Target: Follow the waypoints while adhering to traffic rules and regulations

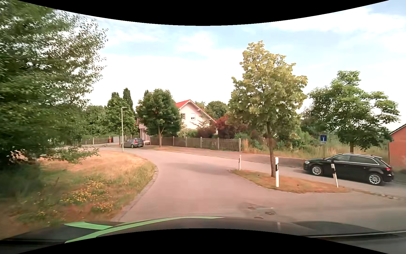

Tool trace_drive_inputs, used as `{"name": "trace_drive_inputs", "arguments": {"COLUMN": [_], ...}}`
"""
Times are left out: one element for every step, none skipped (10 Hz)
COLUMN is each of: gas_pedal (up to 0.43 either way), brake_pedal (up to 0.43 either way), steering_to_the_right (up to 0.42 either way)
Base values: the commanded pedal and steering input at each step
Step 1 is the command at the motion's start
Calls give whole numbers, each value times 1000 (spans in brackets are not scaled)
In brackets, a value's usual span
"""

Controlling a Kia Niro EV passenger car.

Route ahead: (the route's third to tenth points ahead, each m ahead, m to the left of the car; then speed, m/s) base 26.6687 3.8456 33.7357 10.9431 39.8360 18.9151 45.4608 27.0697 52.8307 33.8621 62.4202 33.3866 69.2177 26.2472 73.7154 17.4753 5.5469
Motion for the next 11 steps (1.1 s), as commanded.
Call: {"name": "trace_drive_inputs", "arguments": {"gas_pedal": [0, 0, 0, 0, 0, 0, 0, 0, 0, 0, 0], "brake_pedal": [171, 177, 177, 177, 189, 183, 189, 189, 183, 183, 183], "steering_to_the_right": [-9, -12, -18, -25, -31, -34, -35, -37, -39, -40, -44]}}
